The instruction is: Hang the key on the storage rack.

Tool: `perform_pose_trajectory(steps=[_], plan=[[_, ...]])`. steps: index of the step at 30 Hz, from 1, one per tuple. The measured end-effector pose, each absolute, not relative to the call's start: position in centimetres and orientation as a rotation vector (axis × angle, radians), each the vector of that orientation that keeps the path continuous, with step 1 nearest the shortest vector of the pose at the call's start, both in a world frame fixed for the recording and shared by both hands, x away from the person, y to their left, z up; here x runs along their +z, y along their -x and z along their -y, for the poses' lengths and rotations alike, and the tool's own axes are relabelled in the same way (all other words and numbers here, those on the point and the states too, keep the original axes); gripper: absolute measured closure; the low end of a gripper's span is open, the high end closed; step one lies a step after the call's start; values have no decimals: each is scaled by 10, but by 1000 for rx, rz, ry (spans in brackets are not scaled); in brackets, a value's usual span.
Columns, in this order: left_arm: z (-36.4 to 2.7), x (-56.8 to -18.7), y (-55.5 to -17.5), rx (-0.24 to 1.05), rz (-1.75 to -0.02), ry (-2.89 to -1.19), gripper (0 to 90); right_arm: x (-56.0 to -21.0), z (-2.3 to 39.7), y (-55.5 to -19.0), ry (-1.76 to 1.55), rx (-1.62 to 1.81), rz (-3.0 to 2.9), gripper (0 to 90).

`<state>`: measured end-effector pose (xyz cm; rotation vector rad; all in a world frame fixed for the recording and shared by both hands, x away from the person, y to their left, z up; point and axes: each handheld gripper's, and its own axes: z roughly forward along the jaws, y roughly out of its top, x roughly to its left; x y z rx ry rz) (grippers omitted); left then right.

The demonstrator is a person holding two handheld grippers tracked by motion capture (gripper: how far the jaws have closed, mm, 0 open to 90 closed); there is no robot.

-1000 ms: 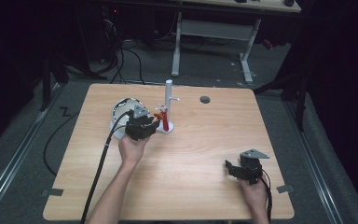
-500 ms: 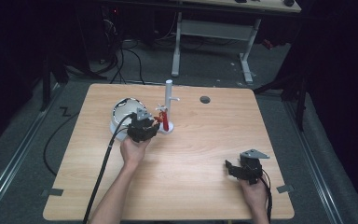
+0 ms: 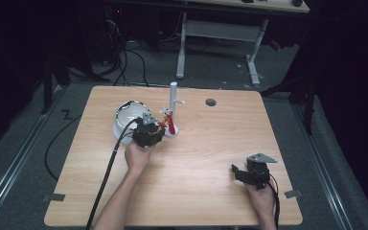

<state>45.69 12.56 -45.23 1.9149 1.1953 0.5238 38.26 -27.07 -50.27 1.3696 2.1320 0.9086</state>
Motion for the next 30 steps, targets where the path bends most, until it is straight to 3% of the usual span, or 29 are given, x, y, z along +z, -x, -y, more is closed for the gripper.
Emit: perform_pose_trajectory(steps=[16, 30], plan=[[-133, -451, -454, 492, -1205, -1902, 656, -503, 271, -383, -1369, 909, -2132, 297], [-148, -437, -439, 506, -1190, -1851, 565, -503, 271, -383, -1370, 909, -2131, 298]])
